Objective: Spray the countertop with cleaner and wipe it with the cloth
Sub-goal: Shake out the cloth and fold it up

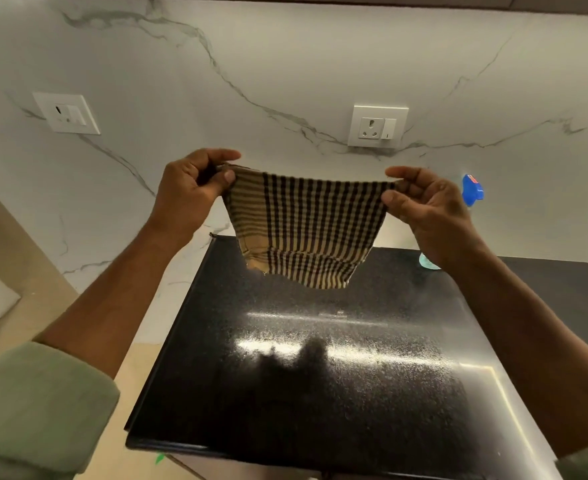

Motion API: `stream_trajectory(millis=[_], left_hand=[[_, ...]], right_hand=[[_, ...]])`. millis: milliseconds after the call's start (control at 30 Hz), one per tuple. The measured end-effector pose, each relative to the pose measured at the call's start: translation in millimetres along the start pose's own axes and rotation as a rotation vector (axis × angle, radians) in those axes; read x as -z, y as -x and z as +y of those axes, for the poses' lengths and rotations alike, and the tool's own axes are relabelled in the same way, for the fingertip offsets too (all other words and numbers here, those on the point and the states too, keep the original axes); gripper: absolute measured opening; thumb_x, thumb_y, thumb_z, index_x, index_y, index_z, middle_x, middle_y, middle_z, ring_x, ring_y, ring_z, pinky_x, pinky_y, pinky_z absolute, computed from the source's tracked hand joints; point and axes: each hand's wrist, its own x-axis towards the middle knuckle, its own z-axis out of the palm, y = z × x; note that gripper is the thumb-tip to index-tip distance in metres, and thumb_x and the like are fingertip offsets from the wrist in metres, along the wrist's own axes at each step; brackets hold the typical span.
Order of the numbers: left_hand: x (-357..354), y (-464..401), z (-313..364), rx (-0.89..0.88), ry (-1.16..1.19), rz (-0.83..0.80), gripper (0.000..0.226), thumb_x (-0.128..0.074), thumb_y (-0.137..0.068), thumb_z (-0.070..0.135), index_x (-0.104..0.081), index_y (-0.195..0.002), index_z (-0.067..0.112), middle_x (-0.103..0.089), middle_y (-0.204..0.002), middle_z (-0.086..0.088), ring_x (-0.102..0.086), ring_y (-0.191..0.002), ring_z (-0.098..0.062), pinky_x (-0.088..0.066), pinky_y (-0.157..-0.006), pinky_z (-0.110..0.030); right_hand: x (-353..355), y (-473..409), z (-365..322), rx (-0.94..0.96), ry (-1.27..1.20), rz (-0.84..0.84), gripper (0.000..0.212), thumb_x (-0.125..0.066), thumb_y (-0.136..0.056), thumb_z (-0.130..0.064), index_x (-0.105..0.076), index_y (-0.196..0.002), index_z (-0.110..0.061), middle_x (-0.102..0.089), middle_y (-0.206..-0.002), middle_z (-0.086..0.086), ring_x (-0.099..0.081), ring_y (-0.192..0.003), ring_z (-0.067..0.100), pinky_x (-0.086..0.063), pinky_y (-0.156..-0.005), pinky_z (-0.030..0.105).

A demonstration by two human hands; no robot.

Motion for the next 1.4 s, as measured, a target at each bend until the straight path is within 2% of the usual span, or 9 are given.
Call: stream_trajectory(millis=[133,267,467,700,833,933,1033,1267,1400], left_hand=[[-6,-5,10,0.005,0.191,-0.027,0.033,-0.053,-0.103,0.003,-0.072,-0.107,0.03,-0.072,-0.095,0.006,-0.068,-0.095,-0.014,-0.057,-0.084,-0.029],[-13,-9,24,-0.007,0.216,-0.061,0.048,-0.046,-0.105,0.002,-0.075,-0.091,0.038,-0.074,-0.094,0.014,-0.067,-0.094,-0.008,-0.055,-0.079,-0.023],[-21,-17,35,0.107,0.338,-0.018,0.027,-0.043,-0.108,0.004,-0.062,-0.101,0.023,-0.069,-0.085,0.009,-0.064,-0.082,-0.007,-0.053,-0.068,-0.023],[-20,-25,52,0.576,1.02,0.018,0.032,-0.063,-0.098,0.013,-0.062,-0.131,0.011,-0.074,-0.094,-0.009,-0.072,-0.092,-0.022,-0.061,-0.09,-0.038],[-34,-21,48,0.819,1.053,0.087,0.044,-0.061,-0.099,0.01,-0.054,-0.142,0.004,-0.074,-0.094,-0.021,-0.075,-0.082,-0.027,-0.065,-0.071,-0.045],[-39,-19,46,0.865,1.108,0.149,0.015,-0.061,-0.101,0.01,-0.064,-0.11,-0.001,-0.071,-0.071,-0.017,-0.073,-0.06,-0.024,-0.063,-0.055,-0.04],[-41,-17,40,0.858,1.195,0.177,0.012,-0.064,-0.098,0.011,-0.066,-0.092,0.001,-0.068,-0.079,-0.016,-0.07,-0.073,-0.023,-0.064,-0.058,-0.039],[-53,16,-2,0.729,0.982,-0.162,0.078,-0.097,-0.056,0.011,-0.06,-0.124,0.001,-0.071,-0.108,-0.014,-0.075,-0.092,-0.021,-0.061,-0.079,-0.027],[-57,33,-16,0.787,0.971,-0.019,0.073,-0.069,-0.072,-0.011,-0.052,-0.142,0.0,-0.07,-0.114,-0.014,-0.073,-0.093,-0.024,-0.063,-0.073,-0.028]], right_hand=[[-5,-7,-7,0.004,0.035,0.034,0.014,-0.058,-0.1,-0.009,-0.067,-0.109,-0.015,-0.074,-0.101,0.0,-0.07,-0.106,0.02,-0.058,-0.097,0.042],[-13,-13,-14,0.059,0.18,0.09,0.026,-0.041,-0.108,-0.014,-0.057,-0.095,-0.03,-0.057,-0.089,-0.005,-0.058,-0.087,0.015,-0.056,-0.079,0.044],[-30,-17,-30,0.17,0.339,0.268,0.024,-0.041,-0.109,-0.015,-0.048,-0.09,-0.028,-0.047,-0.079,-0.008,-0.046,-0.067,-0.006,-0.041,-0.064,0.011],[-26,-29,-60,-0.273,-0.23,0.34,0.023,-0.064,-0.099,-0.032,-0.069,-0.109,-0.011,-0.078,-0.097,0.001,-0.075,-0.092,0.012,-0.059,-0.09,0.03],[-32,-27,-56,-0.528,-0.506,0.164,0.033,-0.063,-0.098,-0.031,-0.062,-0.118,-0.004,-0.077,-0.081,0.003,-0.075,-0.077,0.017,-0.062,-0.068,0.03],[-30,-20,-39,-0.514,-0.66,0.07,0.034,-0.072,-0.085,-0.023,-0.066,-0.115,-0.008,-0.073,-0.097,0.003,-0.071,-0.092,0.021,-0.061,-0.084,0.039],[-35,-13,-27,-0.492,-0.805,0.02,0.041,-0.073,-0.076,-0.008,-0.064,-0.115,-0.004,-0.074,-0.104,0.009,-0.074,-0.094,0.022,-0.06,-0.089,0.037],[-38,-13,-27,-0.534,-0.689,0.094,0.029,-0.071,-0.075,-0.008,-0.071,-0.104,-0.008,-0.077,-0.098,0.007,-0.076,-0.089,0.019,-0.063,-0.076,0.032],[-27,-12,-20,-0.505,-0.541,0.117,0.016,-0.065,-0.086,-0.006,-0.07,-0.1,-0.013,-0.075,-0.095,0.006,-0.072,-0.09,0.02,-0.062,-0.078,0.036]])
